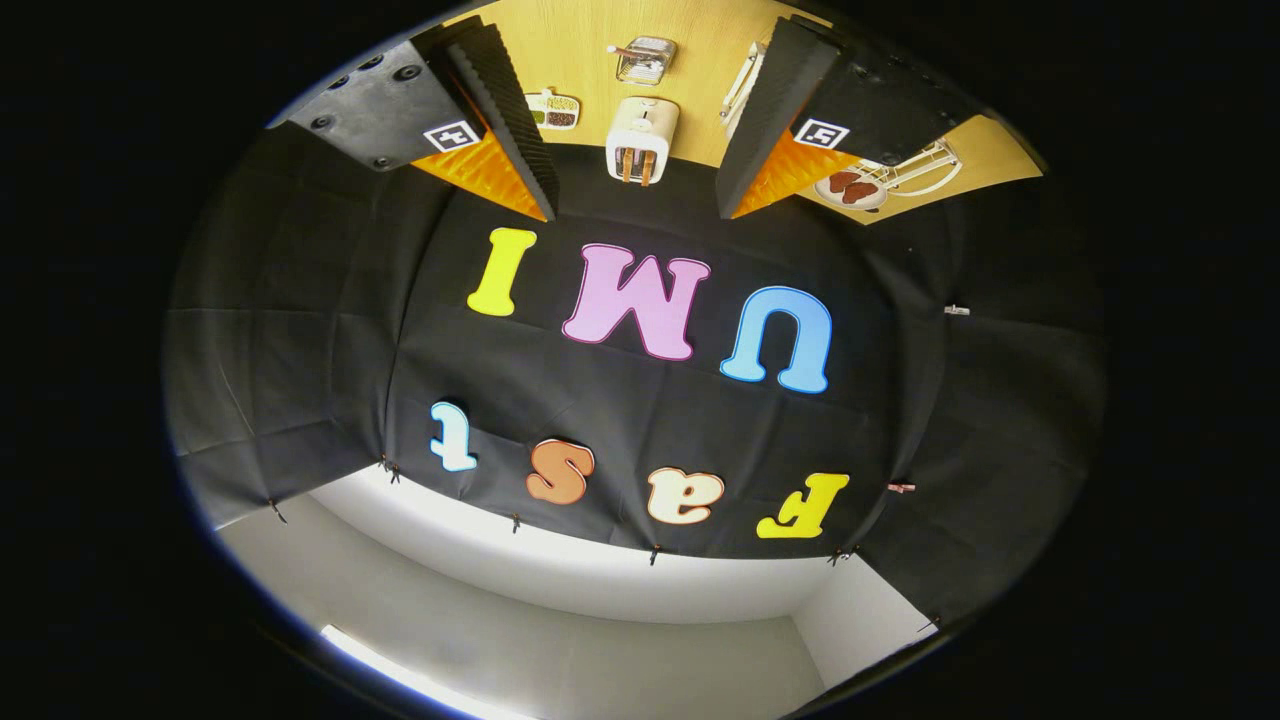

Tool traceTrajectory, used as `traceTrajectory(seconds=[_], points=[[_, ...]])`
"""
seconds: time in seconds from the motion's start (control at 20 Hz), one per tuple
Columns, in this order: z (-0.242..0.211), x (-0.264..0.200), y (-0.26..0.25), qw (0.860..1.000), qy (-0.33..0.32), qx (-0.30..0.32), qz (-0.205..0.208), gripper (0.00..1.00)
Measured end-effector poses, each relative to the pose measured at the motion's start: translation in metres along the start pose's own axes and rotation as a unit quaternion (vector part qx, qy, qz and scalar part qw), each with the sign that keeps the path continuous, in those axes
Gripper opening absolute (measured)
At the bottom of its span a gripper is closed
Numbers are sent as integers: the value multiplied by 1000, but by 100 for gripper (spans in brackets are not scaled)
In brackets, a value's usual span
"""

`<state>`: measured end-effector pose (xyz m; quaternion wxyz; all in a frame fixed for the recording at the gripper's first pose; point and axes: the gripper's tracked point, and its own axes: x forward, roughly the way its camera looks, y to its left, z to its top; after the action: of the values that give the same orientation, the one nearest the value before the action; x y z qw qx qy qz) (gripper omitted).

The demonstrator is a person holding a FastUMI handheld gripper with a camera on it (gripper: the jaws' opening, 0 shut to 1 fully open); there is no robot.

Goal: Take the plate from the dish rack, then take the spoon from the basket and place it into the plate.

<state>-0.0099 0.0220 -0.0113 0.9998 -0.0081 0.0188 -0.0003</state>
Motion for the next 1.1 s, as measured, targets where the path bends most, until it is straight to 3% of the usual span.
traceTrajectory(seconds=[0.5,0.7,0.85,1.1], points=[[-5,9,16,1000,8,7,19,97],[-38,35,50,994,84,20,64,97],[-90,54,80,977,187,38,96,97],[-201,95,127,923,355,87,121,97]])
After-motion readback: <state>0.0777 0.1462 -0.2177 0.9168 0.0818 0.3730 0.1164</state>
